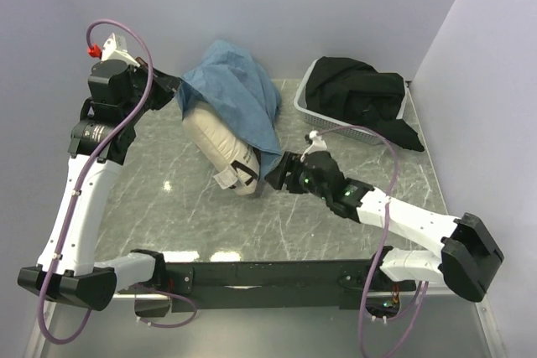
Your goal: Put the pillow into the pillowcase
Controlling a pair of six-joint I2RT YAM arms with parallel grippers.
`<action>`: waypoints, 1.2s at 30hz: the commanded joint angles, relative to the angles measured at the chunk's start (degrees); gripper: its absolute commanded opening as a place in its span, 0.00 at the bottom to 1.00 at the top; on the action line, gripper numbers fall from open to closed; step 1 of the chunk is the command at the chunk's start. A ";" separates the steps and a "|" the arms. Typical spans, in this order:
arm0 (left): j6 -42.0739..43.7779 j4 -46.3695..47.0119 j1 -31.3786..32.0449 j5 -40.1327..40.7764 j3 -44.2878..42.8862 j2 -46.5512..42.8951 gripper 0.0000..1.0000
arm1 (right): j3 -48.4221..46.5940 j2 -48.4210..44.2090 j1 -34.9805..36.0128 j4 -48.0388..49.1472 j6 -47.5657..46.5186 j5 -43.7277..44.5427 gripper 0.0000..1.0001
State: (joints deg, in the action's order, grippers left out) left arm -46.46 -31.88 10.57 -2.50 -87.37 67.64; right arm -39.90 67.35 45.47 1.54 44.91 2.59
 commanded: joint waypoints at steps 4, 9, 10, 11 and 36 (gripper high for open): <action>-1.36 6.04 0.15 -1.98 -1.92 -2.42 0.01 | -1.50 5.50 1.46 9.08 7.12 8.30 0.73; -1.79 6.13 0.15 -2.33 -2.10 -2.60 0.01 | -4.31 10.51 0.67 10.14 10.81 10.59 0.57; -1.97 6.30 0.15 -2.51 -1.75 -2.77 0.01 | -4.40 11.65 0.41 10.67 12.47 10.68 0.53; -2.06 6.30 0.15 -2.68 -1.66 -2.86 0.01 | -4.22 12.27 -0.20 11.20 13.27 10.68 0.51; 6.90 -6.52 -0.20 6.27 -30.47 3.55 0.01 | -51.11 -1.43 -6.62 -29.91 -8.85 14.90 0.00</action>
State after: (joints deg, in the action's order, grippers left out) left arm -42.76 -40.62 10.57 -0.45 -108.81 70.87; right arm -72.64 74.63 41.65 -18.31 47.33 13.43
